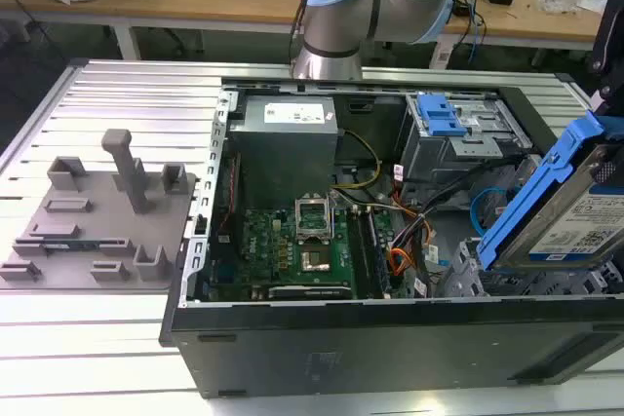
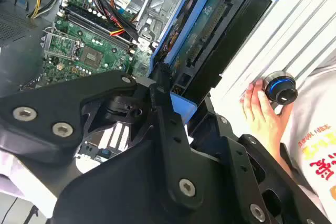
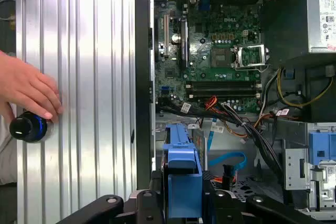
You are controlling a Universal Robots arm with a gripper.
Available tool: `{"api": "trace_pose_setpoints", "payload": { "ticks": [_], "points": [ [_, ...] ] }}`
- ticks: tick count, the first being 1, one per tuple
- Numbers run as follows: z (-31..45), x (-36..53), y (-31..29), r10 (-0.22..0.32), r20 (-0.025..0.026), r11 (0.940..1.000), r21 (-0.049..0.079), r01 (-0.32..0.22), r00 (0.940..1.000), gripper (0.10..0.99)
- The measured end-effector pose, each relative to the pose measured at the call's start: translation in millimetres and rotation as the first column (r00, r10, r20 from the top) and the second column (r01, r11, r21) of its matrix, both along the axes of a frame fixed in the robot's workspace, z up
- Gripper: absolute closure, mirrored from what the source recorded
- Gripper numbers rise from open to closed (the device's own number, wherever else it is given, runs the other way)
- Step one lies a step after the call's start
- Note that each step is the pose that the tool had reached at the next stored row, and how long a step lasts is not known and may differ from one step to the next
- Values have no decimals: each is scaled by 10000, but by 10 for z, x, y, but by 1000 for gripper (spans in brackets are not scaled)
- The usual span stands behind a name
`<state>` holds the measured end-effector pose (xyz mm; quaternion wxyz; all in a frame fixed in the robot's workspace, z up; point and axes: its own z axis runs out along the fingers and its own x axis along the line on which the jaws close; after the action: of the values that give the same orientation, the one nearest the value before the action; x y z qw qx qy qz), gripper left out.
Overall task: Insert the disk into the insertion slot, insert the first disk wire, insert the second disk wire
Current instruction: 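Insert the disk into the insertion slot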
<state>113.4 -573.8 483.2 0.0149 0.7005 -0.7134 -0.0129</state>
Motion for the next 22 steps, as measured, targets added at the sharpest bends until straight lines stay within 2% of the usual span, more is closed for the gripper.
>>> {"api": "trace_pose_setpoints", "payload": {
  "ticks": [13,14,17,21,22],
  "points": [
    [0,0,0,1,4,10000,2,-1,10000,722],
    [0,-8,0,11,57,9998,199,-12,10000,722],
    [0,-11,0,17,136,9991,412,-22,9999,722],
    [0,-12,0,15,137,9991,413,-21,9999,722],
    [-1,-19,-1,13,184,9991,413,-21,9998,722]
  ]
}}
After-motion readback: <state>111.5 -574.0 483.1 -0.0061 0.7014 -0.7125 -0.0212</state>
